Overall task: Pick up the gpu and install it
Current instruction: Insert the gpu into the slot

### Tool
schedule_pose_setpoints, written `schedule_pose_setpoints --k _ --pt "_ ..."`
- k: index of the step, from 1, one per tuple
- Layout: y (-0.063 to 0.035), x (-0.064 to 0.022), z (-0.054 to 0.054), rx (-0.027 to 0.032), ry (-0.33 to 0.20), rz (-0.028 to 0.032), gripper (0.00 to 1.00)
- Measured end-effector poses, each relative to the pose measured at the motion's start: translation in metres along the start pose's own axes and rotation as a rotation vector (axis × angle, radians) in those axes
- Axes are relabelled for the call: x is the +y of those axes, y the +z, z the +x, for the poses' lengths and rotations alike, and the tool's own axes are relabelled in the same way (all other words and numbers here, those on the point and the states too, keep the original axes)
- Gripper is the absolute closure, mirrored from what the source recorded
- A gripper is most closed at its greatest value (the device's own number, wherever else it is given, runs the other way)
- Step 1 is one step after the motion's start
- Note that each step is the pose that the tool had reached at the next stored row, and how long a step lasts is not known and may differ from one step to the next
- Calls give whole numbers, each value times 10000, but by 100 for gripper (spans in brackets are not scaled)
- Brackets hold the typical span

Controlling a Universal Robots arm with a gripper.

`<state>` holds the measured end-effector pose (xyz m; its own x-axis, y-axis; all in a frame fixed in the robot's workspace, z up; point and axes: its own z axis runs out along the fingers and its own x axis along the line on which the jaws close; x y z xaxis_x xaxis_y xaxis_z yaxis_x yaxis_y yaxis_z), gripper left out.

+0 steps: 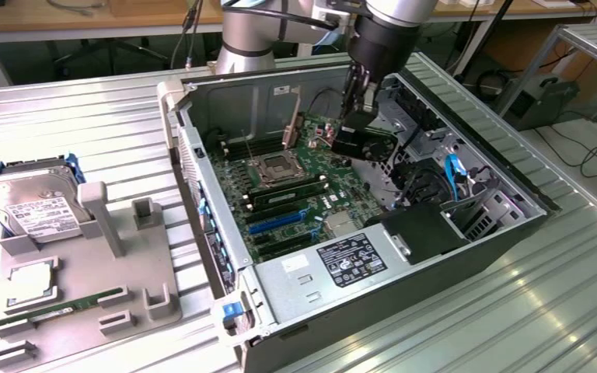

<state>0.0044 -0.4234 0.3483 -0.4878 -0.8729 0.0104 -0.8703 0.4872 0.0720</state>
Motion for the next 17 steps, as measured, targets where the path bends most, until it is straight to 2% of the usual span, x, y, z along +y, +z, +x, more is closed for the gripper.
schedule_pose_setpoints --k 17 --pt "5 0 0 108 -1859 19 73"
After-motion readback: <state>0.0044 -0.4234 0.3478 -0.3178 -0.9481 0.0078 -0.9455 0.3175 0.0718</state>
